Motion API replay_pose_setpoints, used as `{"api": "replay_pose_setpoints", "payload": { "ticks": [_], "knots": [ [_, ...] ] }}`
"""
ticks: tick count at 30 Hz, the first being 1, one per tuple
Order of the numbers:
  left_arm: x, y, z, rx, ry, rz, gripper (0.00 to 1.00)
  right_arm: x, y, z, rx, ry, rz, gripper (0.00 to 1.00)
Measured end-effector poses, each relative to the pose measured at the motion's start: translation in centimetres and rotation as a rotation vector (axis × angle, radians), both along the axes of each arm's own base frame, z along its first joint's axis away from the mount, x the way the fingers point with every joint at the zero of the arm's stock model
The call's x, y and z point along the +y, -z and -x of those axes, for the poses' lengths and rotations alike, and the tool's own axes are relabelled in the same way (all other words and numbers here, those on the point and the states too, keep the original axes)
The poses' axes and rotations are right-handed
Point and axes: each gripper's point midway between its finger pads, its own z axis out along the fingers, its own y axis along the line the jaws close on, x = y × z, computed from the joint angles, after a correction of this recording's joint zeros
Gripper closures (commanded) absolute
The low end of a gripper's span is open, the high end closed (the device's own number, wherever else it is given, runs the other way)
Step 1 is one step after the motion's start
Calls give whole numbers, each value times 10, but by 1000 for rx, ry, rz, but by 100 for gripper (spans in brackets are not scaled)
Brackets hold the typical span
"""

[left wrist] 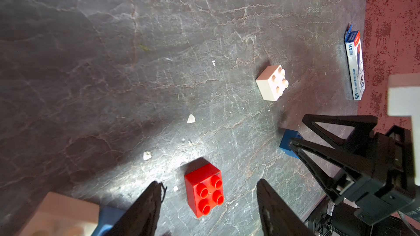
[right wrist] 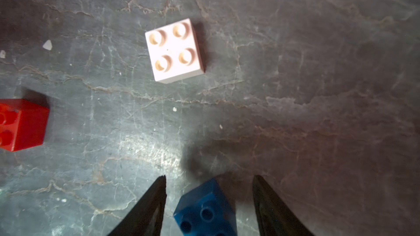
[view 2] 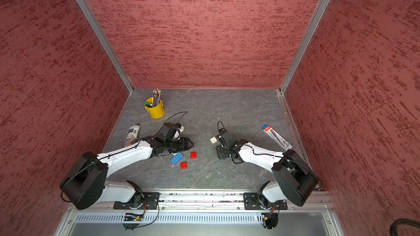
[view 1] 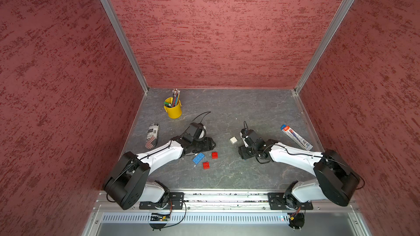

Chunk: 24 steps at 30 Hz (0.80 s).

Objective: Assemble the letter y with lego
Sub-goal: Pick up the lego brick from the center of the board.

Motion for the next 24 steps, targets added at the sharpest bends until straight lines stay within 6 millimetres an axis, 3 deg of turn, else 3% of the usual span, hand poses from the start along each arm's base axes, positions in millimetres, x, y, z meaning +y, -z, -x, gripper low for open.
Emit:
{"api": "replay_pose_setpoints", "payload": {
  "ticks": [13, 24],
  "knots": [
    [-2, -1, -1, -3, 6, -1, 32, 15, 11, 31, 93, -69, -9, 42],
    [-4, 2, -3, 5, 11, -7, 32, 14, 15, 31, 103, -69, 37, 59]
  ]
}}
